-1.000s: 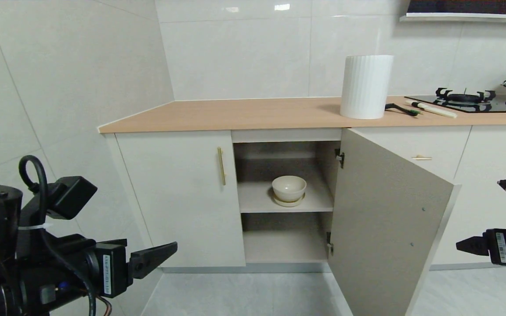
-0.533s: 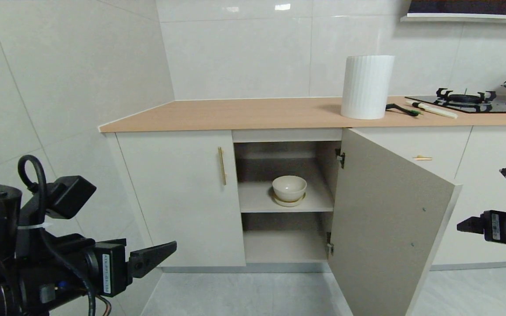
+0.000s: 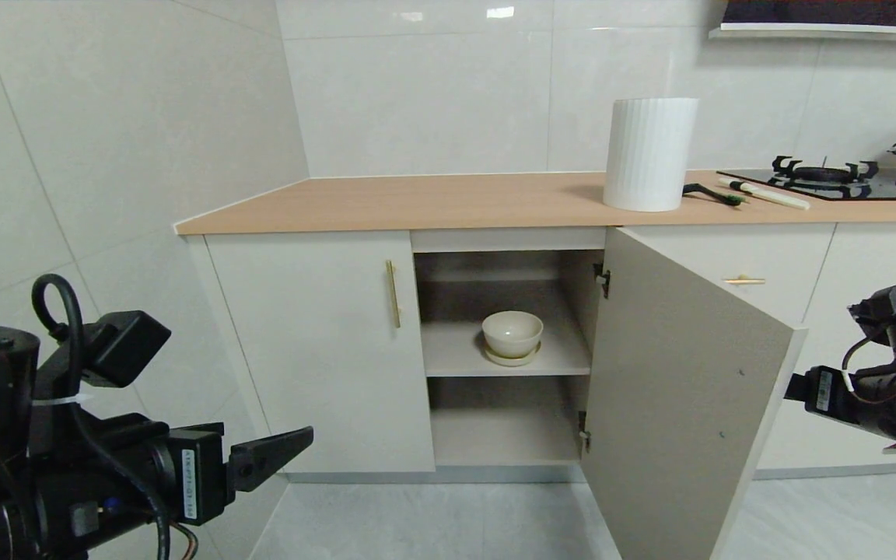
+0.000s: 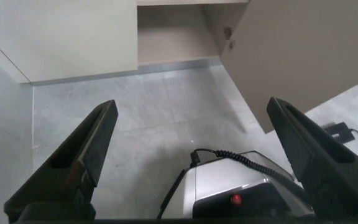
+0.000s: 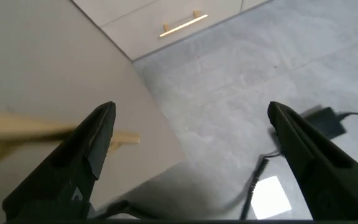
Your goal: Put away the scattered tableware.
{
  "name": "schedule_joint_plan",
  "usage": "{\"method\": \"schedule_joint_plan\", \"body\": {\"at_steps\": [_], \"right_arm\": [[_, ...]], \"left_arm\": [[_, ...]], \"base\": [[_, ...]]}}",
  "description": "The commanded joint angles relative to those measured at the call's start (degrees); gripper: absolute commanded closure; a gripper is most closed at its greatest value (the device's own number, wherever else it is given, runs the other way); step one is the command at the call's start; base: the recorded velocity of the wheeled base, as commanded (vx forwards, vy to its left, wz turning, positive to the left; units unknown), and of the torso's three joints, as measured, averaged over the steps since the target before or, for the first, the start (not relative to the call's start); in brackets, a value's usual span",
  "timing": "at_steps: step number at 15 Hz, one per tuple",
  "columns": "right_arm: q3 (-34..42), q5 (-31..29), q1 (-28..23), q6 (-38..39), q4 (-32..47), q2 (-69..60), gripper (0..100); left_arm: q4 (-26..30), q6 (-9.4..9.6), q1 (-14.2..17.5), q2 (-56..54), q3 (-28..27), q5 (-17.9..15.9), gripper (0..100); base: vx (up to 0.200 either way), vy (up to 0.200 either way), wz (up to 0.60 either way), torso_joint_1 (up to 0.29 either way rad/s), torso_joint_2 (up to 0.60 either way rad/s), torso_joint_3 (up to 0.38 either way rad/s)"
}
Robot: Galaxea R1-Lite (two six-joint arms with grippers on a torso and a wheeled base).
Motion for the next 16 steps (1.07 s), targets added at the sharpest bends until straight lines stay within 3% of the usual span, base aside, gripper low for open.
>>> {"method": "schedule_joint_plan", "body": {"at_steps": [1, 6, 9, 16], "right_arm": [[0.2, 0.0, 1.7, 1.5, -0.6, 2.1, 0], [0.1, 0.0, 7.7, 3.6, -0.8, 3.4, 0], [-1.8, 0.9, 12.5, 3.3, -1.5, 4.8, 0], [-15.1, 2.8, 22.1, -0.3, -3.2, 16.6, 0]], "left_arm": [[0.0, -0.14, 0.0, 0.1, -0.1, 0.0, 0], [-0.2, -0.31, 0.4, -0.1, -0.4, 0.1, 0], [-5.5, -0.31, 1.8, -0.1, 0.4, 0.1, 0], [-7.2, -0.23, 1.9, 0.4, 0.9, 0.0, 0]], "base": [[0.000, 0.000, 0.00, 0.000, 0.00, 0.000], [0.000, 0.000, 0.00, 0.000, 0.00, 0.000], [0.000, 0.000, 0.00, 0.000, 0.00, 0.000], [0.000, 0.000, 0.00, 0.000, 0.00, 0.000]]}}
